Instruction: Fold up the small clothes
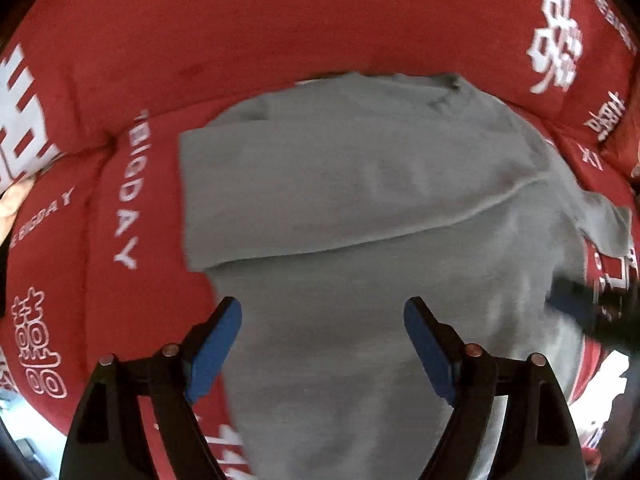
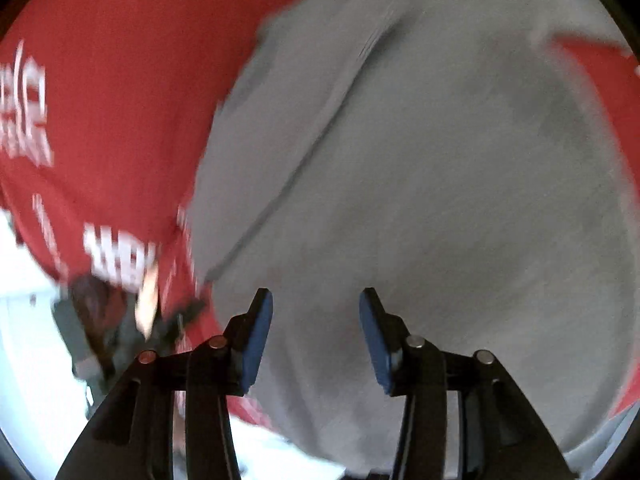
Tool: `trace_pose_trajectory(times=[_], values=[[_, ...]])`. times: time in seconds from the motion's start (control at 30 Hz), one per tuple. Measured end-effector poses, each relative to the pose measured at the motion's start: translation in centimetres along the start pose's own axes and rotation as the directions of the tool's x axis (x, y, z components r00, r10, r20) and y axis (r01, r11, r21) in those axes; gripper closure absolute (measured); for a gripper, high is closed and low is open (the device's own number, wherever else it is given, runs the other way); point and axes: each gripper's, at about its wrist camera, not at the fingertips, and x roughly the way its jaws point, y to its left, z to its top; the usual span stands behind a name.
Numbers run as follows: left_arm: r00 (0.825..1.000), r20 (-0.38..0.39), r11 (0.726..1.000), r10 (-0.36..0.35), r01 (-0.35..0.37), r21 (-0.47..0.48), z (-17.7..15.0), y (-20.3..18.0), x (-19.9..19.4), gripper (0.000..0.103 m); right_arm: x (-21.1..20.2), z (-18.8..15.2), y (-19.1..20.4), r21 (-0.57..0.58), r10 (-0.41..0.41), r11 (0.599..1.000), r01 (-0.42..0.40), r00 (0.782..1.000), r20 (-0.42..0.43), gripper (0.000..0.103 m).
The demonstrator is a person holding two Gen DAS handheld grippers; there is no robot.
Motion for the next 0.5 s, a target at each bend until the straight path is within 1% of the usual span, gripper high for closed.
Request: trace_pose_trajectory(times=[0.03,0.13,0.23,0.27,0.3,0.33,0.37,0.4,0.47,0.5], values=[[1.000,0.005,1.000,0.002,-0.002,-0.002,0.3,-0.7,0.2,0.019,-0.8,1.8,-0.8,0.026,0.007,1.000,-0.008,0.999,0.051,0.053],[1.000,0.025,0.999,0.013,-0.012,-0.041,1.8,-2.2,0.6,0.019,-1.2,6.1,-1.4,0.063,0.004,0.998,-0.013,0.991,0.137,0.053],[0.999,0.031,0.995,0.028,-0.025,-0.093,3.2,-2.7,1.0,0.019,-1.0,10.2,-2.3,0.077,0.000,0.997,-0.013,0.984,0.176,0.053],[0.999,0.037,0.994,0.027,-0.023,-0.103,3.5,-2.9,1.0,0.019,-0.6,11.0,-2.2,0.078,-0.007,0.997,-0.007,0.984,0.178,0.053],[0.999,0.041,0.994,0.025,-0.020,-0.110,3.8,-3.3,1.0,0.019,0.1,11.6,-1.9,0.080,-0.012,0.997,-0.002,0.985,0.174,0.063],[0.999,0.039,0.993,0.027,-0.023,-0.113,3.7,-3.5,0.9,0.019,0.7,12.1,-2.0,0.081,-0.016,0.997,0.003,0.986,0.165,0.090],[0.999,0.029,0.993,0.030,-0.027,-0.114,3.7,-3.9,1.2,0.019,1.3,12.4,-2.1,0.080,-0.047,0.996,0.035,0.987,0.153,0.094],[0.999,0.019,0.993,0.031,-0.029,-0.114,3.6,-4.2,1.4,0.019,1.2,12.7,-2.8,0.085,-0.077,0.994,0.065,0.987,0.143,0.095],[0.999,-0.004,0.994,0.035,-0.035,-0.104,3.2,-4.8,1.9,0.019,1.4,12.5,-2.8,0.098,-0.053,0.994,0.039,0.988,0.143,0.095],[0.999,-0.012,0.995,0.039,-0.040,-0.096,2.9,-5.2,2.0,0.019,1.3,12.4,-2.6,0.084,-0.057,0.995,0.046,0.989,0.135,0.095]])
